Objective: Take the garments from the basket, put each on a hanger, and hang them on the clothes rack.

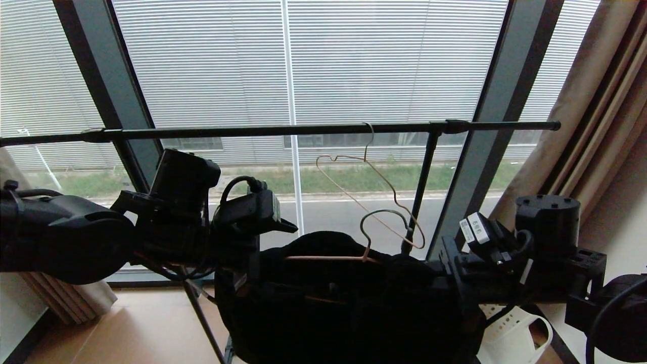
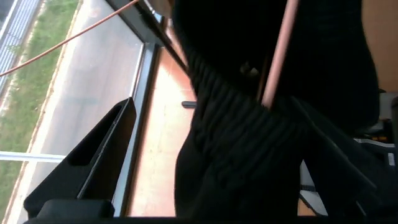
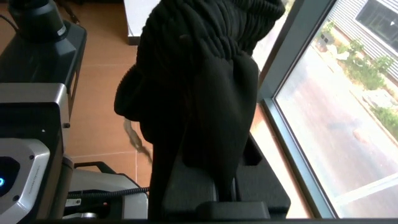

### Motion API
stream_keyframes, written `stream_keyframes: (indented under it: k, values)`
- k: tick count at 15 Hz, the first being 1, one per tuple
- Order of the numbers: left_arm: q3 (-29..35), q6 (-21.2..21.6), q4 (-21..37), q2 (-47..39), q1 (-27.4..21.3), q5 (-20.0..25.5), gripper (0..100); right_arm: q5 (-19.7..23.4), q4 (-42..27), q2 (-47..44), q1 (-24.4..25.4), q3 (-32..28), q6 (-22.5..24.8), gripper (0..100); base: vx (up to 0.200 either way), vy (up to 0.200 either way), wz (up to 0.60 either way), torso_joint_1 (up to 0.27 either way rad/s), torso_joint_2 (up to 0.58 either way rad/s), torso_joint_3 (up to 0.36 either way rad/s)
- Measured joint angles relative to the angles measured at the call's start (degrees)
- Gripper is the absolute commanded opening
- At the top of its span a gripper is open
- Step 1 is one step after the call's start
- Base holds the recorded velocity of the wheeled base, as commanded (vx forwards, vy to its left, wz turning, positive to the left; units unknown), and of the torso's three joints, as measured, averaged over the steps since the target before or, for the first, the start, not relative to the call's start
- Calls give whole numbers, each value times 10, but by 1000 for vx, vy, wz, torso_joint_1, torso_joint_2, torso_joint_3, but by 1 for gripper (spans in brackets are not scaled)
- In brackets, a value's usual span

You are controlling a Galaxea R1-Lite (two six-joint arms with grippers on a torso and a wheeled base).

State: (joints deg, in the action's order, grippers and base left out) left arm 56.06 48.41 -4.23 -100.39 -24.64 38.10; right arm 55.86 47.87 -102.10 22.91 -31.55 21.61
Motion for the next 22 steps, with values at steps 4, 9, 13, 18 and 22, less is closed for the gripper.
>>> stream_keyframes:
  k: [4,9,13,18,22]
  values:
    - [-12,0,0,1,-2,0,0,4,0,5,0,-1,-1,0,0,0,0,0,0,0]
    - [-15,-1,1,6,-2,1,0,3,0,6,-1,-4,-5,0,0,0,0,0,0,0]
    - [-26,-4,0,21,0,1,0,2,-1,3,-3,-12,-30,0,0,0,0,0,0,0]
    - [-32,-36,0,30,5,2,0,1,1,3,-18,-14,-42,100,0,0,0,0,0,0]
    - [-44,-46,0,50,25,5,0,11,5,4,-53,-14,-18,100,0,0,0,0,0,0]
